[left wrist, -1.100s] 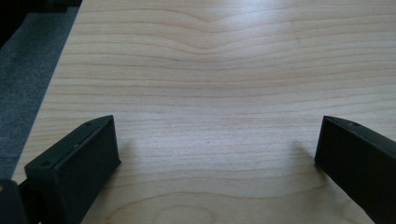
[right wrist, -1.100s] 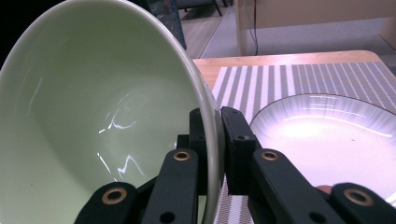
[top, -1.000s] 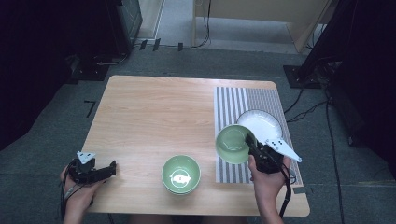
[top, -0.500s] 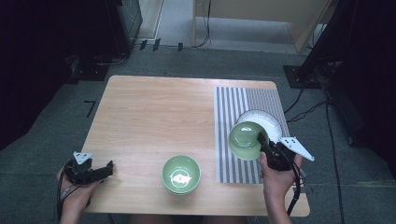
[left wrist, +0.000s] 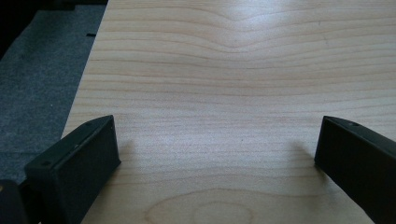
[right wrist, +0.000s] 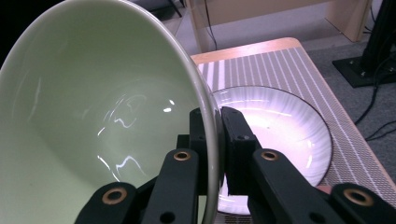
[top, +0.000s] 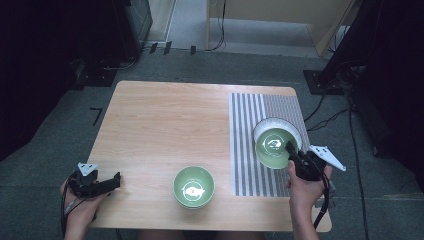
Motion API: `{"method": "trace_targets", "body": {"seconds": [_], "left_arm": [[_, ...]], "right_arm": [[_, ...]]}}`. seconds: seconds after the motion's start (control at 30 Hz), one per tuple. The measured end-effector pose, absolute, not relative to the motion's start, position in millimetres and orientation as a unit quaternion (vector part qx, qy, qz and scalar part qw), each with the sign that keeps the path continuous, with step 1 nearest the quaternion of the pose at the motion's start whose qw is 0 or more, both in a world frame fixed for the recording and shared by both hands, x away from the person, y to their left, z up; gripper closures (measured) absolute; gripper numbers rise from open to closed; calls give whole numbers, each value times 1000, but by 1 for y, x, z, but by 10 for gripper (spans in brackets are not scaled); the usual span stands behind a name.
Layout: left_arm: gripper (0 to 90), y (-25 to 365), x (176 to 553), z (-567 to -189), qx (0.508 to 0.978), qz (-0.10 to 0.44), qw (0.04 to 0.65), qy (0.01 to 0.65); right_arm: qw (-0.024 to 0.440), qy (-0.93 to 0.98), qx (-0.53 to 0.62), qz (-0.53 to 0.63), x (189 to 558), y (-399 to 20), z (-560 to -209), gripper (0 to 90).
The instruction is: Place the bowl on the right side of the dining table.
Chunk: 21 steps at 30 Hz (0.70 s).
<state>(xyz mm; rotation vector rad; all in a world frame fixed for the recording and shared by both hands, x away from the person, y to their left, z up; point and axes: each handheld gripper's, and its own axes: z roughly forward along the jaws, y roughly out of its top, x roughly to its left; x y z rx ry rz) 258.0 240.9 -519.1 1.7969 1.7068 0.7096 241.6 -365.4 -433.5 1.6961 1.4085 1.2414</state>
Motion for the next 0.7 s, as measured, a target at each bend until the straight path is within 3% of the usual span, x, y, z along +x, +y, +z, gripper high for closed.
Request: {"method": "trace_targets", "body": {"seconds": [0.7], "left_arm": [[0,241,259,-519,669,265,278,636]], "right_arm": [[286,505,683,444,261,-398,-460,848]]}}
